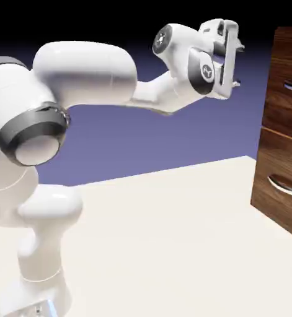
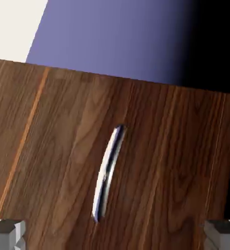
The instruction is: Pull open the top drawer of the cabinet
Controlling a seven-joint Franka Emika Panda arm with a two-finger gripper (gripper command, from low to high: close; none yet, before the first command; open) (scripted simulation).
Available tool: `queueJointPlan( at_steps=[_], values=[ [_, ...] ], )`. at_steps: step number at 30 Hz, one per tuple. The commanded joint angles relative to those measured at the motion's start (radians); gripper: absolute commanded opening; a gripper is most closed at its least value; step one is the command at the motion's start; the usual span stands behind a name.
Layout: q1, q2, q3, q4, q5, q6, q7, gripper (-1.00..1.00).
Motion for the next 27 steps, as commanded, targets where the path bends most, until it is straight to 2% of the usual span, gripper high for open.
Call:
queueJointPlan(
  at_steps=[1, 27],
  values=[
    [0.036, -0.001, -0.033, 0.023, -0.033, -0.001, -0.038, 0.0],
    [0.979, -0.035, -0.883, 0.625, -0.902, -0.034, -1.027, 0.0]
  ],
)
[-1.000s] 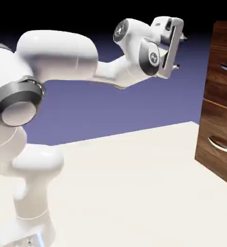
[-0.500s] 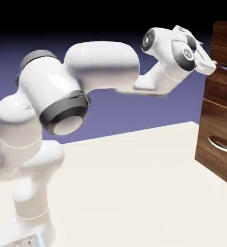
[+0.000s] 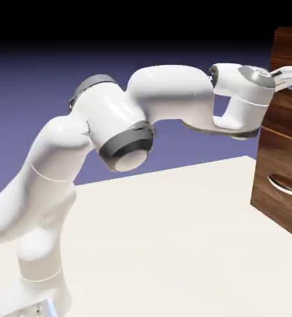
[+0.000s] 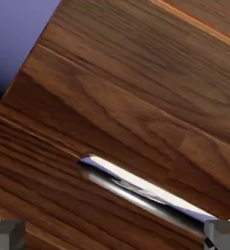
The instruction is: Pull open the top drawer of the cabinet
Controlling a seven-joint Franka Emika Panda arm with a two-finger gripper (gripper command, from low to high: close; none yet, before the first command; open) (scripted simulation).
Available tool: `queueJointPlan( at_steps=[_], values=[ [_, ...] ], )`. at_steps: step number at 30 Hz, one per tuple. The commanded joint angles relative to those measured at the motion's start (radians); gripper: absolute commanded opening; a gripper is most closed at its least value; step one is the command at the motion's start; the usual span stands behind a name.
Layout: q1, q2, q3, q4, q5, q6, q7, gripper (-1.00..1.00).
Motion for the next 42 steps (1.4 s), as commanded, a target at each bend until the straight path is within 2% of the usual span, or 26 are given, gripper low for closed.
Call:
queueJointPlan(
  at_steps=[1, 11, 25, 26, 42],
  values=[
    [0.036, -0.001, -0.033, 0.023, -0.033, -0.001, -0.038, 0.0],
    [0.378, -0.013, -0.341, 0.242, -0.349, -0.013, -0.397, 0.0],
    [0.489, -0.315, -0.23, 0.586, -0.063, -0.006, -0.941, 0.0],
    [0.489, -0.315, -0.23, 0.586, -0.063, -0.006, -0.941, -1.0],
    [0.168, 0.021, -0.1, 0.053, -0.432, -0.099, -0.384, -1.0]
  ],
)
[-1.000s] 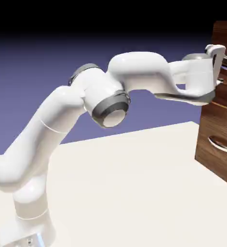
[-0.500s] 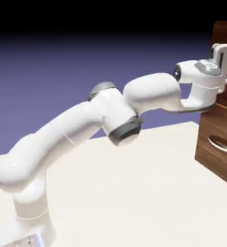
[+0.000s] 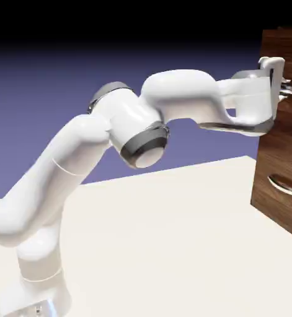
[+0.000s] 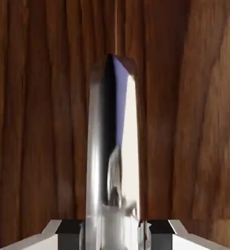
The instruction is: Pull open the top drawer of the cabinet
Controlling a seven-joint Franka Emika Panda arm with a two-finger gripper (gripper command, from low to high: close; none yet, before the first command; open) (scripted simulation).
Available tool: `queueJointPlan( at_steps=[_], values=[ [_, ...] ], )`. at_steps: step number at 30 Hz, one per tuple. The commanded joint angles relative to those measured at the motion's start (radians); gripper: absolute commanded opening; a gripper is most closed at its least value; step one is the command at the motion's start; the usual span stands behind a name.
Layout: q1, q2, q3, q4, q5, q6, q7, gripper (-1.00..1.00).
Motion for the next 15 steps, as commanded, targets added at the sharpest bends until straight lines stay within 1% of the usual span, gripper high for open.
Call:
queueJointPlan(
  at_steps=[1, 8, 15],
  values=[
    [-0.028, 0.025, 0.016, -0.036, -0.016, -0.005, 0.032, -1.0],
    [-0.266, 0.215, 0.169, -0.276, -0.119, -0.024, 0.271, -1.0],
    [-0.52, 0.366, 0.363, -0.414, -0.2, -0.011, 0.478, -1.0]
  ],
)
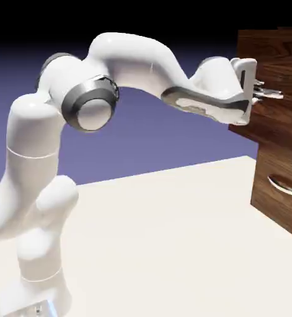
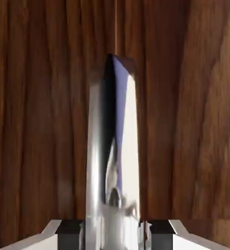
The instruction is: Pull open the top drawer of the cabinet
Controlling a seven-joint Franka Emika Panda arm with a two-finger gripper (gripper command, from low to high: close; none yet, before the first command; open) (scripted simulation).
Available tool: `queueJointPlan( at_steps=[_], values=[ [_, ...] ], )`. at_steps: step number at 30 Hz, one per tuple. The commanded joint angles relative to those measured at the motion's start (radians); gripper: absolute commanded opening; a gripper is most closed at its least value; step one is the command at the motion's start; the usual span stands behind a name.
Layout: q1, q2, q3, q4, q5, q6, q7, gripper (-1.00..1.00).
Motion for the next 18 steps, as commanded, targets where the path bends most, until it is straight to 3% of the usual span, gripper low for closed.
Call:
queueJointPlan(
  at_steps=[1, 9, 18],
  values=[
    [-0.038, 0.014, 0.03, -0.012, -0.009, 0.003, 0.022, -1.0],
    [-0.324, 0.028, 0.31, -0.094, -0.02, -0.008, 0.049, -1.0],
    [-0.618, -0.114, 0.636, -0.257, 0.049, -0.078, -0.115, -1.0]
  ],
)
